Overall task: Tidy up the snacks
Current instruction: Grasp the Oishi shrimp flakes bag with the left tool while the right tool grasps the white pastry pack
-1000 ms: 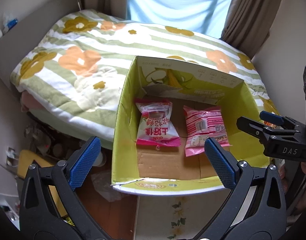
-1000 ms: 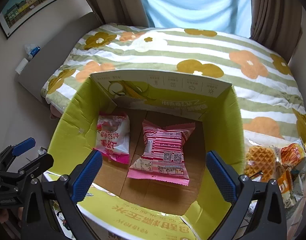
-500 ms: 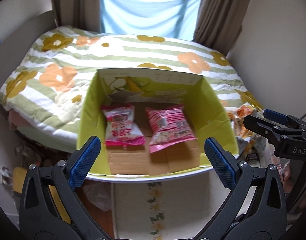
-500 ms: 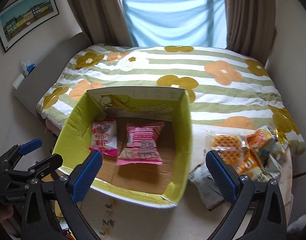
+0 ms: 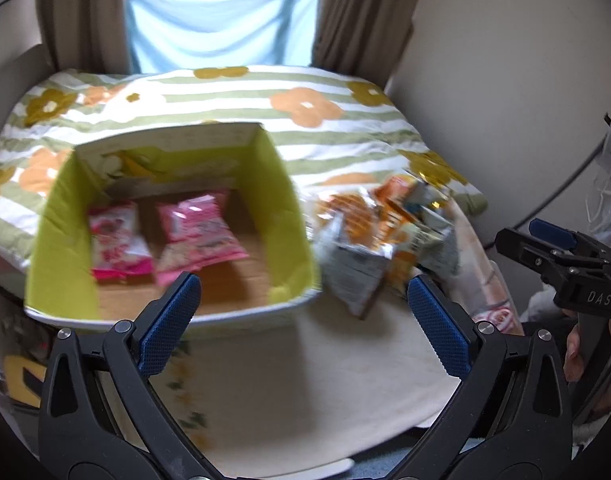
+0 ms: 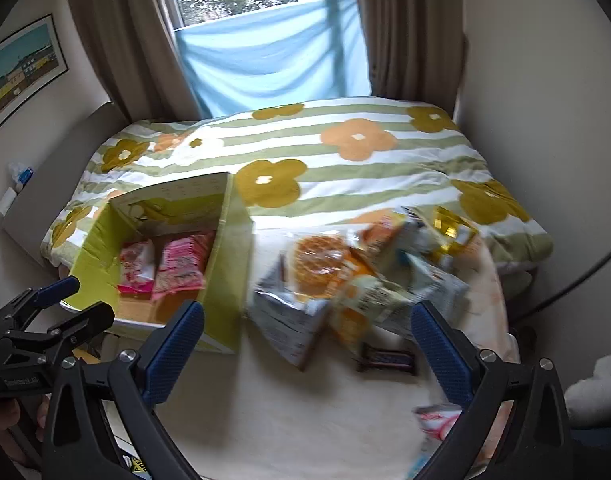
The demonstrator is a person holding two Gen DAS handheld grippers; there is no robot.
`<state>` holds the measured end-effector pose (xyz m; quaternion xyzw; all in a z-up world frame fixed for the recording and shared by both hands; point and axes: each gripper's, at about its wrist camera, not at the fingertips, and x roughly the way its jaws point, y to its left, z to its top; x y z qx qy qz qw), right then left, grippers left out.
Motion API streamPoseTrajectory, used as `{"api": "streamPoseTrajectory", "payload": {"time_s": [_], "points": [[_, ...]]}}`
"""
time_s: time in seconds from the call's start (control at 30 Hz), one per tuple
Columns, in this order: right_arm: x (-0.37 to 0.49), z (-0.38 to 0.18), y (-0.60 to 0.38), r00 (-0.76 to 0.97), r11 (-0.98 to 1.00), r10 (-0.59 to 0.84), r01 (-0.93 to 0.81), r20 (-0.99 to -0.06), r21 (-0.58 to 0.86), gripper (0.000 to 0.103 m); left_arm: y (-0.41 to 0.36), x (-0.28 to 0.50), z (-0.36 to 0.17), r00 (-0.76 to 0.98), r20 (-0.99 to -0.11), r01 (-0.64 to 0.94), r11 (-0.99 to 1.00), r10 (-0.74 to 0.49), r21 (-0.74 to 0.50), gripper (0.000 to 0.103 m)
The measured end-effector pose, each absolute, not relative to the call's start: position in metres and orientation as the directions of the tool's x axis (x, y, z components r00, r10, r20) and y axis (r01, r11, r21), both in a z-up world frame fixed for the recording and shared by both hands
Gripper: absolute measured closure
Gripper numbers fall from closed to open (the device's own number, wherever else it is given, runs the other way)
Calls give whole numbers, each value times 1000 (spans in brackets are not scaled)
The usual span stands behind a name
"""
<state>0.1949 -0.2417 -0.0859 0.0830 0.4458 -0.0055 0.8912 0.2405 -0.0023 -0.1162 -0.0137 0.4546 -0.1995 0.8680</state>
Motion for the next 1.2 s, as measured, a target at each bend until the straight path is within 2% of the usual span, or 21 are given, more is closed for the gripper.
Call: {"api": "streamPoseTrajectory", "payload": {"time_s": [0.27, 0.63, 0.9, 1.2], "points": [[153, -93, -328, 588, 989, 51, 84, -808, 123, 0, -116, 195, -158, 370, -823, 382, 878, -431, -288, 0], [139, -135, -396, 534, 983, 142, 23, -834, 182, 0, -242, 133, -234, 198, -862, 360, 853, -466, -378, 0], [159, -184, -423, 476, 967, 204, 40, -855, 252, 0, -276, 130, -276, 215, -879, 296, 886, -425, -356, 1], [179, -229, -432, 398, 958, 253, 22, -882, 285, 1, -296, 130, -297, 225, -892, 326, 893, -391, -309, 4]]}}
